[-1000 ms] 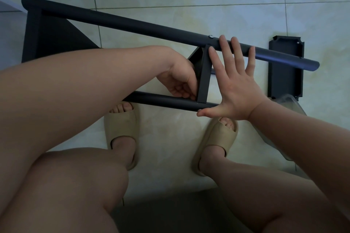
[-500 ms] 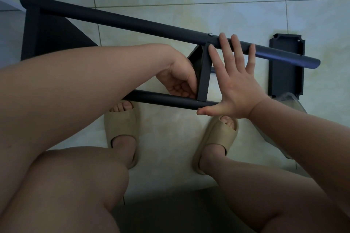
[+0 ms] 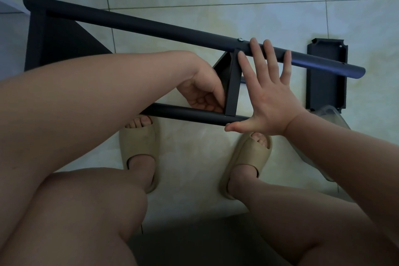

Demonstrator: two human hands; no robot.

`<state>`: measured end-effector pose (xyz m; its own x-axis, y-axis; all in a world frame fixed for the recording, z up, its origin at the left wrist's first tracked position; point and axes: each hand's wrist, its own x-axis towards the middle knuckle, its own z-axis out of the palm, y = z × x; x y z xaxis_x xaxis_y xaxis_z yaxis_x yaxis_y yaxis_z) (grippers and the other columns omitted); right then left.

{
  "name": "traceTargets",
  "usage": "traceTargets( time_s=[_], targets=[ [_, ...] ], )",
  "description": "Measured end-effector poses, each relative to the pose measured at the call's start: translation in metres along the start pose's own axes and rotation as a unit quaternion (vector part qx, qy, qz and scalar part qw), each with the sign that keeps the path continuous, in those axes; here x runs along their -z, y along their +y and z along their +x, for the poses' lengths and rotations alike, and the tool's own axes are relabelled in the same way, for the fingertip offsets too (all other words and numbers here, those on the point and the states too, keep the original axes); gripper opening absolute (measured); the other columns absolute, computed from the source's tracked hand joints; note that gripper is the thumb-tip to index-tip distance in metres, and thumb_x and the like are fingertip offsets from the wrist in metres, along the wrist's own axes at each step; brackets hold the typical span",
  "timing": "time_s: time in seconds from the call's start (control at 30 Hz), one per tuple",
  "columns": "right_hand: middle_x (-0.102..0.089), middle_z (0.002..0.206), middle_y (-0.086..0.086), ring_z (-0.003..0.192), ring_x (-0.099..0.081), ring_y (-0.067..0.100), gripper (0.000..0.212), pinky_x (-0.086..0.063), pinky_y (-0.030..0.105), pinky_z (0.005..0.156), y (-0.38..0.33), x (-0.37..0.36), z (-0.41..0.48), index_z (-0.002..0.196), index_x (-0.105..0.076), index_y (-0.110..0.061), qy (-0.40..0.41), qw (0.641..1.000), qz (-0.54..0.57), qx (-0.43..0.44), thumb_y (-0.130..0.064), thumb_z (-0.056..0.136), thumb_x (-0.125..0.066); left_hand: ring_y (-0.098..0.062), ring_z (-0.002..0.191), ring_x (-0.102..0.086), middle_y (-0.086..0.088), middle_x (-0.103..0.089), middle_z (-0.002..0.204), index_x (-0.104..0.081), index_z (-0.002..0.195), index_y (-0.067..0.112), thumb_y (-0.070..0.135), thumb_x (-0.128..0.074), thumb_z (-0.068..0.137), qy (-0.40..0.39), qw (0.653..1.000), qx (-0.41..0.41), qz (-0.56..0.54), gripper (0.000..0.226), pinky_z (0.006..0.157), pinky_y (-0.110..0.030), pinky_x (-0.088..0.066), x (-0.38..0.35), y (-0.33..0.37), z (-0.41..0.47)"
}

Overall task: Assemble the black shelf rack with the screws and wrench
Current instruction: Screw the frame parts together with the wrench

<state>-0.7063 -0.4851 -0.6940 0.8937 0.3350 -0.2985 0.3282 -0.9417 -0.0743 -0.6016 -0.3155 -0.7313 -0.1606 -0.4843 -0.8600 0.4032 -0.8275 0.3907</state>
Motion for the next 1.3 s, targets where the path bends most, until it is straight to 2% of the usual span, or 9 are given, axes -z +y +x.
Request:
traceTargets(
  time_s=[0.17,0.27,0.7,0.8,0.93,1.0,1.13,1.3],
  targets=[
    [0.004,0.168,0.023,0.154,0.008,0.046,0.141,0.005,0.074,0.116,0.0,0.001,0.0,0.162,-0.003,-0.008,-0.002,1.0,-0.003,0.0,-0.104,0.064,-0.032,-0.01,0.067,-0.056,-0.002,-0.066,0.078,-0.067,0.099,0.01,0.008,-0.063,0.093,0.008,1.0,-0.002,0.014,0.008,0.066,-0.02,-0.042,0.0,0.004,0.001],
    [0.004,0.168,0.023,0.154,0.007,0.046,0.141,0.005,0.074,0.116,-0.001,0.001,0.0,0.162,-0.004,-0.008,-0.003,1.0,-0.001,0.0,-0.104,0.063,-0.031,-0.01,0.066,-0.056,-0.003,-0.066,0.077,-0.068,0.093,0.009,0.005,-0.062,0.092,0.009,1.0,-0.01,0.011,0.007,0.066,-0.019,-0.043,-0.001,0.005,0.0],
    [0.003,0.168,0.023,0.154,0.007,0.046,0.141,0.005,0.074,0.116,0.001,0.0,0.0,0.162,-0.004,-0.008,0.003,1.0,0.0,0.001,-0.105,0.063,-0.03,-0.013,0.068,-0.068,-0.004,-0.071,0.077,-0.069,0.087,0.008,-0.01,-0.058,0.089,-0.009,0.994,-0.099,-0.037,0.021,0.067,-0.023,-0.056,-0.002,-0.004,0.002],
    [0.003,0.168,0.023,0.154,0.007,0.046,0.141,0.005,0.074,0.116,0.001,-0.001,0.0,0.162,-0.004,-0.008,0.004,1.0,0.0,0.001,-0.105,0.063,-0.03,-0.014,0.072,-0.069,-0.005,-0.071,0.08,-0.069,0.091,0.007,-0.01,-0.057,0.089,-0.011,0.993,-0.11,-0.049,0.021,0.068,-0.025,-0.057,-0.003,-0.007,0.003],
    [0.004,0.168,0.022,0.154,0.008,0.046,0.142,0.005,0.074,0.116,0.001,-0.001,0.0,0.162,-0.003,-0.008,0.002,1.0,0.0,-0.001,-0.105,0.063,-0.031,-0.013,0.074,-0.069,-0.003,-0.073,0.084,-0.072,0.092,0.011,0.003,-0.061,0.092,-0.022,0.996,-0.075,-0.035,0.014,0.072,-0.025,-0.055,0.001,-0.006,0.001],
    [0.005,0.168,0.022,0.154,0.008,0.046,0.142,0.005,0.074,0.116,0.001,-0.001,0.0,0.162,-0.003,-0.009,0.001,1.0,-0.001,-0.002,-0.105,0.063,-0.031,-0.009,0.068,-0.068,0.0,-0.072,0.078,-0.073,0.087,0.013,0.009,-0.063,0.092,-0.02,0.998,-0.051,-0.017,0.012,0.067,-0.022,-0.054,0.001,-0.005,0.001],
    [0.005,0.168,0.022,0.154,0.008,0.046,0.142,0.005,0.074,0.116,0.001,-0.001,0.0,0.162,-0.002,-0.009,0.002,1.0,-0.001,-0.002,-0.105,0.063,-0.032,-0.007,0.059,-0.067,0.001,-0.071,0.069,-0.07,0.085,0.011,0.004,-0.062,0.092,0.003,0.999,-0.043,-0.011,0.012,0.055,-0.019,-0.053,-0.001,0.001,0.0],
    [0.004,0.168,0.022,0.154,0.008,0.046,0.141,0.006,0.074,0.116,0.001,-0.002,0.0,0.162,-0.003,-0.009,0.004,1.0,0.0,-0.001,-0.105,0.063,-0.032,-0.008,0.058,-0.067,-0.001,-0.071,0.068,-0.069,0.085,0.009,0.002,-0.061,0.091,0.012,0.999,-0.039,-0.008,0.013,0.056,-0.019,-0.054,-0.002,0.004,-0.002]
  ],
)
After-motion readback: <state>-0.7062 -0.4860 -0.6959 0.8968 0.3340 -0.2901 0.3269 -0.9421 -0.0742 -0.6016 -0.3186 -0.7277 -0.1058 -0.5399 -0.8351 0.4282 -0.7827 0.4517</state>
